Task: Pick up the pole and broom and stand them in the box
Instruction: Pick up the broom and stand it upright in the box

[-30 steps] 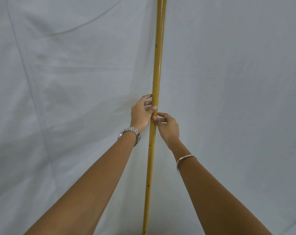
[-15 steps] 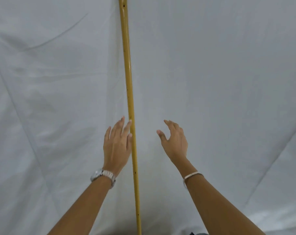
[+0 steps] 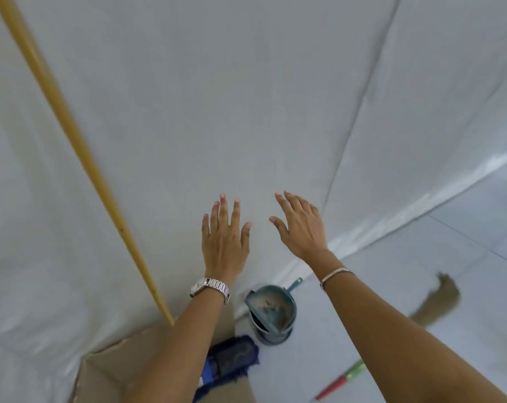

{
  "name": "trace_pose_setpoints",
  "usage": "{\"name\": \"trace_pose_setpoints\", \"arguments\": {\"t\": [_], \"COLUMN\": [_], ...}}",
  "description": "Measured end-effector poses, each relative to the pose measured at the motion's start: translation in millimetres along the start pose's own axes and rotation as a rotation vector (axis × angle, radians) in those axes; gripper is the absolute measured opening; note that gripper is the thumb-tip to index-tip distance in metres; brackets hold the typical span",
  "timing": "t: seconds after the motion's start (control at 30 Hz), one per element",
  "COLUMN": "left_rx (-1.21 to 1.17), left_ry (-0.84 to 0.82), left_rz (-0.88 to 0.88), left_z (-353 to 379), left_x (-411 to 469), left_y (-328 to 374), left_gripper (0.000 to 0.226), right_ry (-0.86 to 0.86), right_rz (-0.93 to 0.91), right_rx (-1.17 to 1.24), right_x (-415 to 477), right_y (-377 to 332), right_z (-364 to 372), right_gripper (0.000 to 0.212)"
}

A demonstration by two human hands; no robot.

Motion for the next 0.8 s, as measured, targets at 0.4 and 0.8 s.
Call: {"name": "trace_pose_setpoints", "arguments": {"t": [0.4, 0.8], "left_rx": [-0.140, -0.164], "left_ry": [-0.368, -0.711], "left_rz": [-0.201, -0.544], "left_z": [277, 615], "left_x": [-120, -281], "left_y": [188, 220], "left_gripper": [0.049, 0.064], "right_ry": [-0.413, -0.865], "right_rz": [0.082, -0.115], "right_rx": [-0.024, -0.185], "right_x": [-97, -188], "right_y": [307, 488], "right_z": [142, 458], "right_gripper": [0.059, 0.069]}}
Point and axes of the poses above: each hand's wrist, its own x-axis towards the middle knuckle, its own z-axis out of the palm, y = z × x, the point moved 8 cm from there along x, towards the middle knuckle, and after that the axes turned 2 degrees about -y, right-handed, at the moved point
